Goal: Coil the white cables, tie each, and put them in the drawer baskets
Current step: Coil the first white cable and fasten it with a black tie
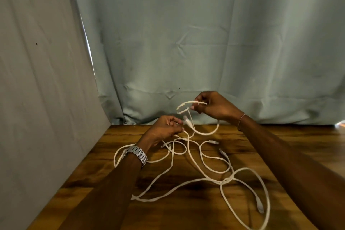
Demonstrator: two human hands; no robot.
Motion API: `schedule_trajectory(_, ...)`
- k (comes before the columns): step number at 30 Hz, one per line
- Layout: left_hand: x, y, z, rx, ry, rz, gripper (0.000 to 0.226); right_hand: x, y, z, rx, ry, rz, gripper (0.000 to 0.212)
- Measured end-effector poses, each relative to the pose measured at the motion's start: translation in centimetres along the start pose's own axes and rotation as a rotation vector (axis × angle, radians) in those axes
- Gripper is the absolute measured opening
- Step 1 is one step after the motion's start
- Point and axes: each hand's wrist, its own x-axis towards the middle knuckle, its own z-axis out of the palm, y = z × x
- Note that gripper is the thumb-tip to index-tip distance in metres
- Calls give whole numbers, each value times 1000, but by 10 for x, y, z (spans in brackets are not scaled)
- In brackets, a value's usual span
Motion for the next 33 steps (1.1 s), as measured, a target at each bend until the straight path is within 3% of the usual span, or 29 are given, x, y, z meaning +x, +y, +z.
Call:
schedule_trajectory(4, 2, 2, 5, 46, 61, -14, 27, -1, -6, -4, 350, 7, 140, 19)
schedule_trajectory(6, 0, 10, 13, 44, 151, 31, 8, 1, -6, 3, 529, 35, 214, 15)
schedule_trajectory(7, -2, 17, 16, -25, 187, 50, 17, 1, -6, 7, 621, 59, 251, 14)
schedule_trajectory(9, -5, 30, 24, -367, 202, 44, 50, 3, -8, 17, 814, 103, 314, 13)
schedule_trajectory(11, -5, 41, 27, -691, 197, 54, 62, 2, -9, 28, 984, 120, 366, 17)
schedule_trajectory(17, -5, 62, 25, -1196, 72, 35, 47, -2, -9, 58, 1207, 92, 430, 22)
schedule_trajectory(20, -13, 67, 23, -1423, -53, 44, 45, -4, -5, 64, 1164, 41, 447, 24)
schedule_trajectory(26, -16, 67, 32, -1358, -279, 64, 68, -9, -7, 79, 993, -160, 387, 25)
schedule_trajectory(29, -12, 71, 30, -1244, -351, 67, 58, -13, -1, 78, 668, -140, 363, 26)
schedule_trajectory(33, -5, 75, 29, -1035, -259, 77, 51, -10, 13, 70, 273, -125, 272, 42)
